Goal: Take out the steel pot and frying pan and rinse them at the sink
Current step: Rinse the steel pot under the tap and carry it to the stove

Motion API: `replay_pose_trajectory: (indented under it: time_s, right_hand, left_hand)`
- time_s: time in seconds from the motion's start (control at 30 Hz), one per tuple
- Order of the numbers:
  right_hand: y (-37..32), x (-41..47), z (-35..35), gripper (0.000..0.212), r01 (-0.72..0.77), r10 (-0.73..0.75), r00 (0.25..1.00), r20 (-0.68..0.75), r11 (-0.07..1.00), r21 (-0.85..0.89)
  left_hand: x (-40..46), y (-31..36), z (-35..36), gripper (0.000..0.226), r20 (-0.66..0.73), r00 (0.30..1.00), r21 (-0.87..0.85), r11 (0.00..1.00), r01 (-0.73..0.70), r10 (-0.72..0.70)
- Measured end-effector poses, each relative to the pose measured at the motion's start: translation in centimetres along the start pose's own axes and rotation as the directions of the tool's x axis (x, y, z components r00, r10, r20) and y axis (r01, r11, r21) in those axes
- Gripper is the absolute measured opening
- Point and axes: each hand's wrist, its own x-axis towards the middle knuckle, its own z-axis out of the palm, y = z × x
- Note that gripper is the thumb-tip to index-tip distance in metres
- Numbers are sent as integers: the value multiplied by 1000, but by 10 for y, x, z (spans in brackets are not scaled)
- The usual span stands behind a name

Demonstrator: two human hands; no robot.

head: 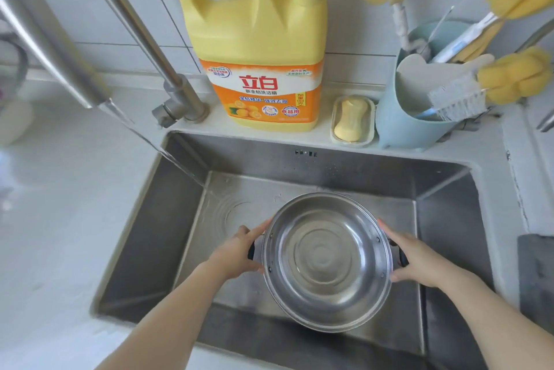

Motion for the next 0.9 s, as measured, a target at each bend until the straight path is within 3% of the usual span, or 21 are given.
replay_pose_trajectory:
  time_s: [0.07, 0.13, 0.2, 0.23, 0.3, 0.4, 0.5, 0.6, 0.77, 0.8, 0.83, 0.87, 0.9]
  right_hand:
    - [3, -1, 0, 125, 10, -10, 1000, -14, 1000, 5]
    - [4, -2, 1, 126, 10, -10, 1000, -19, 1000, 6]
    - [1, -4, 1, 126, 14, -14, 1000, -11, 1000, 7]
    - [-1, -4, 0, 126, 8, -8, 1000, -2, 1000, 11]
    - [-1, -3, 1, 125, 1, -1, 1000, 11, 1000, 22]
    - [1, -1, 2, 126, -5, 5, 1000, 3, 1000, 18]
    - [1, -1, 2, 126, 1, -1, 1000, -7, 1000, 10]
    - [-2, -3, 1, 124, -4, 4, 1000, 6, 1000, 2]
    - [-3, -2, 1, 123, -2, 2, 1000, 4, 1000, -16]
    - [-3, -3, 1, 123, -9, 9, 1000, 8, 1000, -19]
    - [-3, -4, 2, 124, -12, 13, 1000, 6, 1000, -20]
    - [-5, -5, 2, 123, -10, 10, 1000, 3, 1000, -16]
    - [-6, -5, 3, 123, -10, 10, 1000, 1, 1000, -14]
  left_hand:
    - [-12, -3, -3, 79, -121, 985, -94, 989, 111, -122]
    - [-30, -8, -22, 55, -365, 875, -352, 917, 187, -319]
    - [-49, -13, -53, 42, -605, 677, -504, 860, 82, -419]
    - [-58, -8, -75, 37, -702, 583, -501, 865, 5, -410]
    - [-65, 2, -123, 20, -793, 475, -503, 849, -161, -380]
    - [-50, 20, -182, 24, -728, 473, -663, 685, -301, -496]
    - [-33, 19, -205, 36, -697, 447, -713, 606, -353, -561]
    - [-31, 27, -205, 30, -691, 458, -721, 577, -384, -559]
    - [-44, 31, -183, 28, -782, 469, -609, 663, -435, -411]
    - [-47, 29, -166, 25, -800, 465, -577, 700, -422, -380]
    - [-47, 26, -146, 35, -814, 468, -532, 766, -362, -344]
    - [-44, 21, -122, 55, -799, 532, -473, 839, -267, -281]
    - [-39, 17, -96, 72, -725, 659, -393, 905, -162, -198]
